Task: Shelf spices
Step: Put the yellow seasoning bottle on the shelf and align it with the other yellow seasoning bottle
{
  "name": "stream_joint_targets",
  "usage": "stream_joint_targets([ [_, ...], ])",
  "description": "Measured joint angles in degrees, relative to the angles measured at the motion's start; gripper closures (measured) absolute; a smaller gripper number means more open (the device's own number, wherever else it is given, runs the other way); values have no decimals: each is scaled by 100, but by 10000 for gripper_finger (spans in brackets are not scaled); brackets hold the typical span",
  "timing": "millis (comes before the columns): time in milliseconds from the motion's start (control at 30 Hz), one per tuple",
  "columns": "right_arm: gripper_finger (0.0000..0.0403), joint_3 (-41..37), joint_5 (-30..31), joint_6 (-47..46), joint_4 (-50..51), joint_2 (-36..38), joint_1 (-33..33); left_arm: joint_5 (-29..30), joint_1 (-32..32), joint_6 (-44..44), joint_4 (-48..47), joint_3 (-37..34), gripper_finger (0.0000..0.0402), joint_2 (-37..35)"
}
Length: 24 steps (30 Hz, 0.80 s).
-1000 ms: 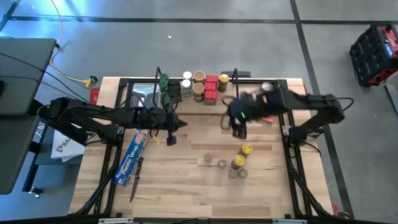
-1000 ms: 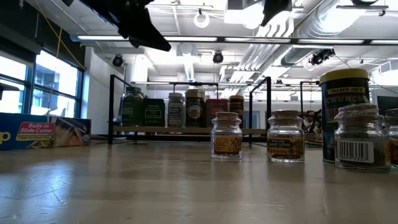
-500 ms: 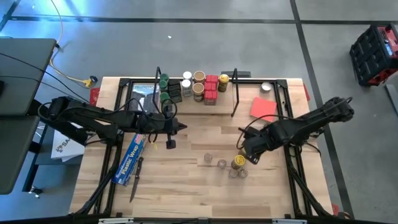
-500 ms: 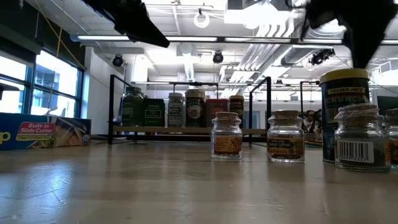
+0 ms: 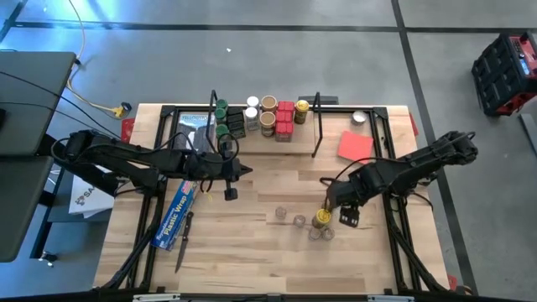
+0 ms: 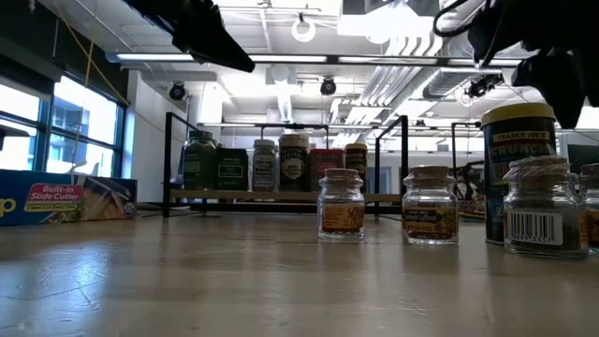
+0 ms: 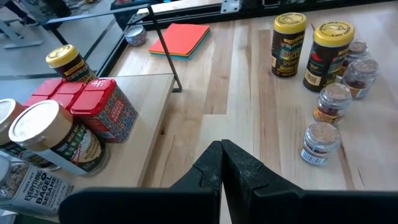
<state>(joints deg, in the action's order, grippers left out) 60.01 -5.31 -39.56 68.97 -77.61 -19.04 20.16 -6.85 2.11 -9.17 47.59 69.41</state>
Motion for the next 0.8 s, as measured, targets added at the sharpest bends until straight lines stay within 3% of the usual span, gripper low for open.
stream_joint_targets([
  [200, 146, -2, -943, 768, -768, -72, -549, 0, 0, 2, -3, 0, 401, 0],
  [367, 146, 47, -961, 18, -1543, -78, -1151, 1, 0, 57, -4, 0, 401, 0],
  [500, 146, 242, -355, -485, -2500, -78, -1387, 17, 3, 115, -4, 0, 401, 0],
  [633, 146, 711, 610, -124, -3408, -101, -1409, 204, 15, 295, -6, 0, 401, 0],
  [800, 146, 1631, 1574, 1146, -2461, -498, -1306, 641, 32, 309, 0, 0, 401, 0],
])
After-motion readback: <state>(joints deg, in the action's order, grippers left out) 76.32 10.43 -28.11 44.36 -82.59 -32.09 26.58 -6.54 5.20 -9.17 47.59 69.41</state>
